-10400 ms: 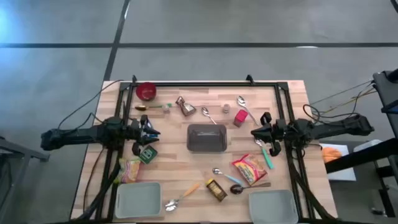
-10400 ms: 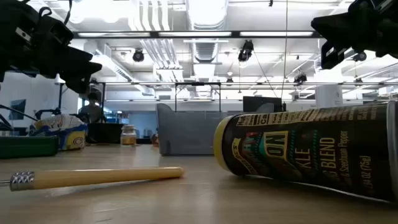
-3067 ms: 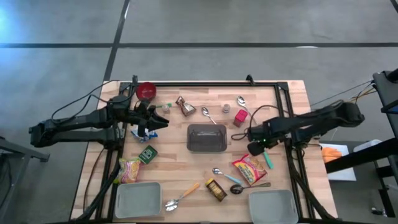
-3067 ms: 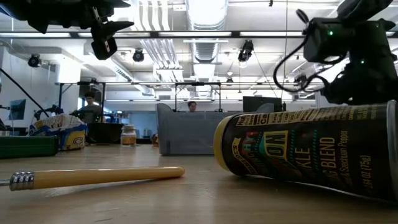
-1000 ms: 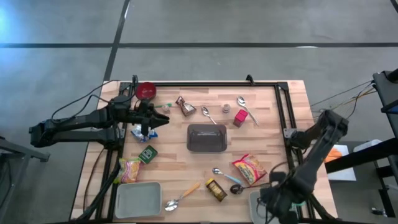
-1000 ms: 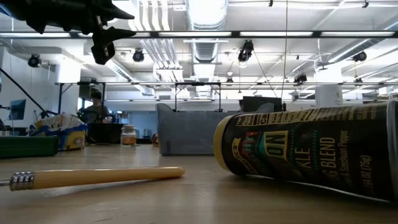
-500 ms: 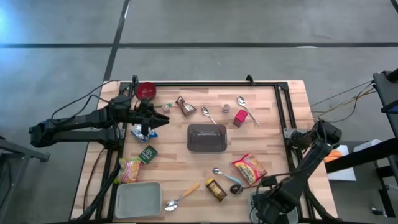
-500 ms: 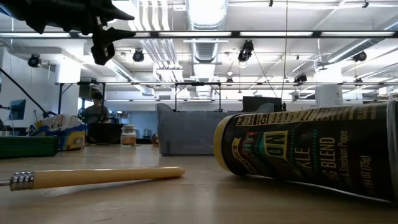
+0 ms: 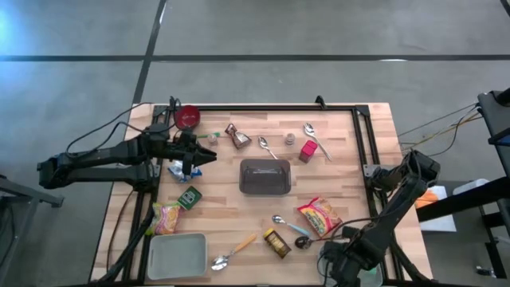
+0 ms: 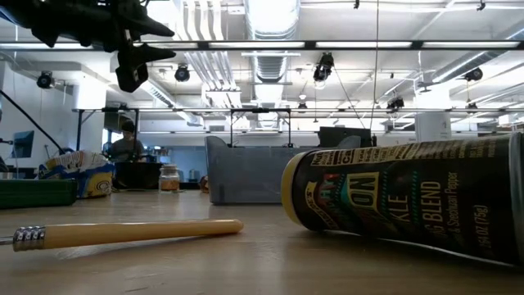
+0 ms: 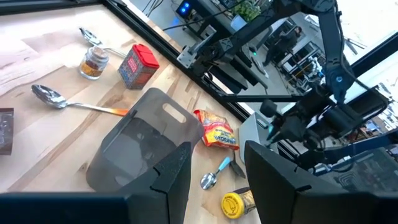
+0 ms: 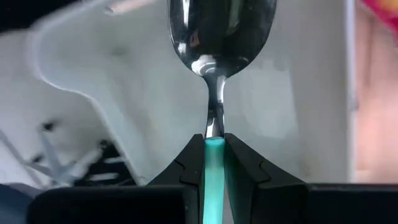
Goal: Pick & Place Food Item
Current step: Put the light green spoon into the right grey bin, then put the red noodle pack into the black bin
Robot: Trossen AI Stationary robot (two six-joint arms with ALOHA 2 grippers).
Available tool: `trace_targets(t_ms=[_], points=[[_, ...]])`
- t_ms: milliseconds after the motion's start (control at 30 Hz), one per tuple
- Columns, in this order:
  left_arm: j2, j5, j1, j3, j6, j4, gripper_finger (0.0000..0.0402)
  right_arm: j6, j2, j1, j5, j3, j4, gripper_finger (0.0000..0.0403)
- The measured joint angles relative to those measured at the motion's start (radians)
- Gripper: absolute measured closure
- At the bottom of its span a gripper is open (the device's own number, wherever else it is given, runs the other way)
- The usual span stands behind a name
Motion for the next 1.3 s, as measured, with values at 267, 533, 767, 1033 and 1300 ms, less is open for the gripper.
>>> trace_targets(t_ms=[267,533,767,1033,1300], points=[[0.0,0.0,0.0,0.0,0.027,0.001,0.0249,0.094,-0.001,-0.003,0.023,-0.033,0.069,0.0374],[0.0,0.0,0.0,0.0,0.031,0.001,0.0249,0.128,0.0,-0.002,0.024,-0.108,0.075,0.0374],[0.0,0.0,0.0,0.0,0.027,0.001,0.0249,0.148,0.0,-0.002,0.018,-0.172,0.134,0.0374],[0.0,0.0,0.0,0.0,0.027,0.001,0.0249,0.185,0.0,-0.002,-0.012,-0.21,0.182,0.0358],[0.0,0.0,0.0,0.0,0.027,0.001,0.0249,0.144,-0.001,-0.001,-0.014,-0.191,0.183,0.0273]])
